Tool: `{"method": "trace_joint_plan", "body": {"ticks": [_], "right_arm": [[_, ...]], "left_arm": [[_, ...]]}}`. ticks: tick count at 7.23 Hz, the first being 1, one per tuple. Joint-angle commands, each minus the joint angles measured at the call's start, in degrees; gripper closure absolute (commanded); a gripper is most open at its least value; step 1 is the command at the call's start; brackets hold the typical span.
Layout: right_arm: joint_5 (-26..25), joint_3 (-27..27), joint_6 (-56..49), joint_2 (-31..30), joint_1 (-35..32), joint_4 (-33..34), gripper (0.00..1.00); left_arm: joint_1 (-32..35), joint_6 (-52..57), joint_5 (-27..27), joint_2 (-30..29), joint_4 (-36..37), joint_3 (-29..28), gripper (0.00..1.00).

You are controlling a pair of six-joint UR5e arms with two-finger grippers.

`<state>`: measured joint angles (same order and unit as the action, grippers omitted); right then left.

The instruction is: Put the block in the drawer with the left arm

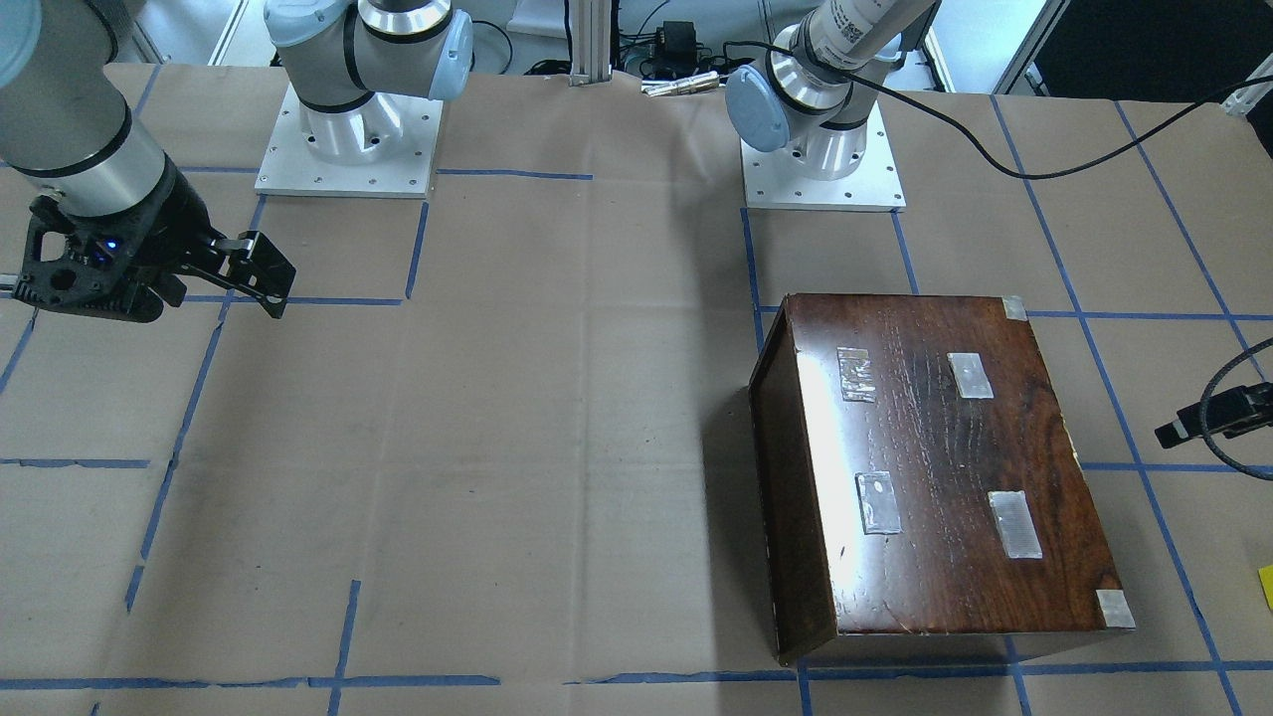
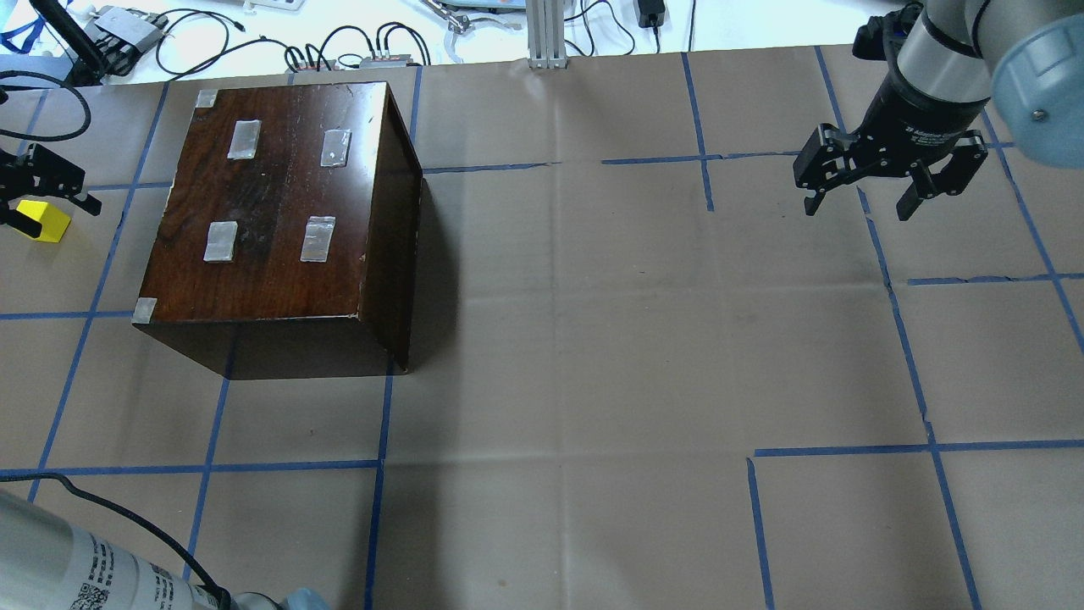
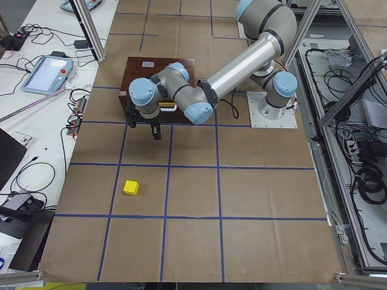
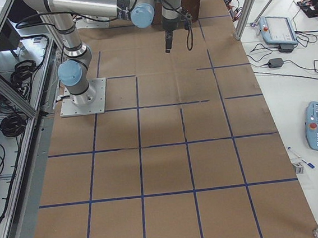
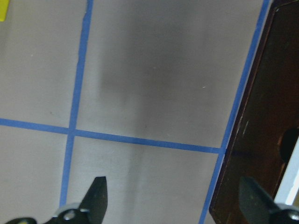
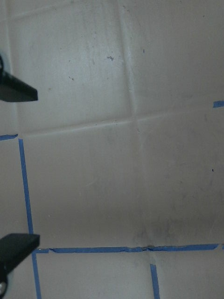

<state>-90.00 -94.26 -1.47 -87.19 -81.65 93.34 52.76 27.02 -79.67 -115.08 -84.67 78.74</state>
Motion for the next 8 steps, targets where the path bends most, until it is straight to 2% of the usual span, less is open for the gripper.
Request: {"method": "trace_joint_plan", "body": {"ticks": [1,3,8], "right_arm": [[0.00,-0.05,0.06,0.00,0.00,0.00,0.00],[0.00,-0.05,0.06,0.00,0.00,0.00,0.00],[0.00,-0.05,0.06,0.00,0.00,0.00,0.00]], "left_arm": [[1.45,-0.56,7.31,-0.49,-0.06,0.18,0.01],[3.22,-0.47,10.57,-1.90,-0.06,1.85,0.01],[3.13,0.14,10.85,-3.39,-0.06,2.38,0.01]]}}
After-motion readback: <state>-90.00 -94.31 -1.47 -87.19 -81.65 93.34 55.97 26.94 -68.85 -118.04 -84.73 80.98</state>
